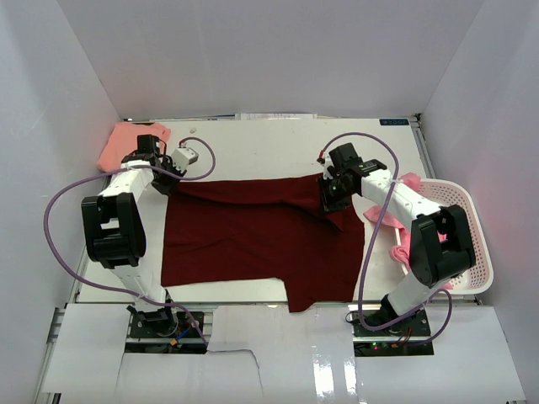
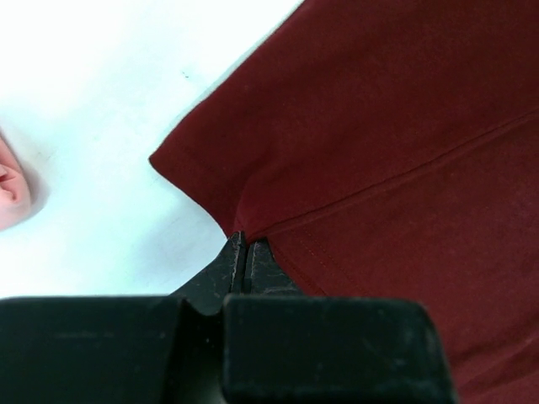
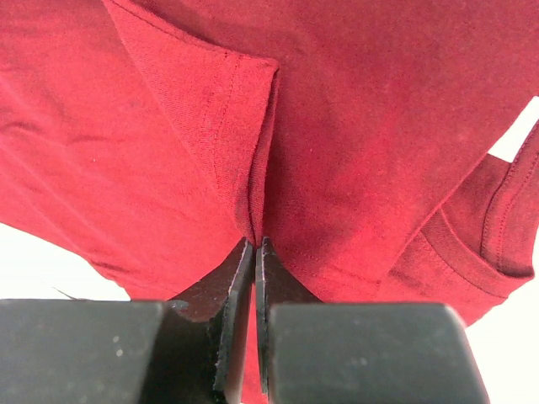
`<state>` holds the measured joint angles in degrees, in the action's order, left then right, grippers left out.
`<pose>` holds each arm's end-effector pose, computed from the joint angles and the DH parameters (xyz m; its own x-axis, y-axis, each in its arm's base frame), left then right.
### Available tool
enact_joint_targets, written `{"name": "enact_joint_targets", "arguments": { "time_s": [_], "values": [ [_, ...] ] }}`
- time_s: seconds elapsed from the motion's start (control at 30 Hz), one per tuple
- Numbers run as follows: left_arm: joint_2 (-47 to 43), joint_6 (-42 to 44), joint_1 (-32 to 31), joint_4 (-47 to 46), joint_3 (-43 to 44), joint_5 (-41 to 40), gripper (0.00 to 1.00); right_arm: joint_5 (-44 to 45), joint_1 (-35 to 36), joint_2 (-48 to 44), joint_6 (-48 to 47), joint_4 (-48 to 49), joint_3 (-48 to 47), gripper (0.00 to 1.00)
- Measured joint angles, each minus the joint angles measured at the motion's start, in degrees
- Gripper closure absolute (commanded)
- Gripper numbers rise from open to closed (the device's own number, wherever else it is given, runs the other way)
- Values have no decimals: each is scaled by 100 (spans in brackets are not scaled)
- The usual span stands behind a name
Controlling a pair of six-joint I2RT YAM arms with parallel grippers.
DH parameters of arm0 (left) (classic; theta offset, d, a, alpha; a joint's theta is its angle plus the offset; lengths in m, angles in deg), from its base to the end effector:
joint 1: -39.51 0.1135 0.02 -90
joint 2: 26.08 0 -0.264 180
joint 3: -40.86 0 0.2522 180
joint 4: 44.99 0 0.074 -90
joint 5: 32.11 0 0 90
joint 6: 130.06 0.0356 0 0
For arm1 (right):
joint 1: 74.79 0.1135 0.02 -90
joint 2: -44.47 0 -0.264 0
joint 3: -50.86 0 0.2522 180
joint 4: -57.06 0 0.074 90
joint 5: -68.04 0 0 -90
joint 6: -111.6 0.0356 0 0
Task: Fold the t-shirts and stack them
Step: Fold the flattened tshirt in 1/3 of the way
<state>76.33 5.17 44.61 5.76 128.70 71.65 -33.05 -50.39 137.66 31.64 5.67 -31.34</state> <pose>0.3655 0.0241 0.2092 -0.6285 0.6362 -0.4475 0.6514 0.7449 0.1442 0.3002 0.1437 0.2325 -0.8794 -0.2110 -0.4268 -0.3385 0.9075 0.2486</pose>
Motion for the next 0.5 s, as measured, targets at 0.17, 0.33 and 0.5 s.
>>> {"name": "enact_joint_targets", "arguments": {
  "time_s": [0.17, 0.33, 0.5],
  "values": [
    [-2, -2, -35, -26, -118, -26, 100, -26, 42, 28, 0, 7, 48, 91],
    [-4, -4, -37, -96, -275, -70, 100, -31, 92, 308, -2, -7, 90, 90],
    [-9, -11, -37, -149, -402, -144, 100, -20, 129, 562, -4, -50, 90, 87]
  ]
}}
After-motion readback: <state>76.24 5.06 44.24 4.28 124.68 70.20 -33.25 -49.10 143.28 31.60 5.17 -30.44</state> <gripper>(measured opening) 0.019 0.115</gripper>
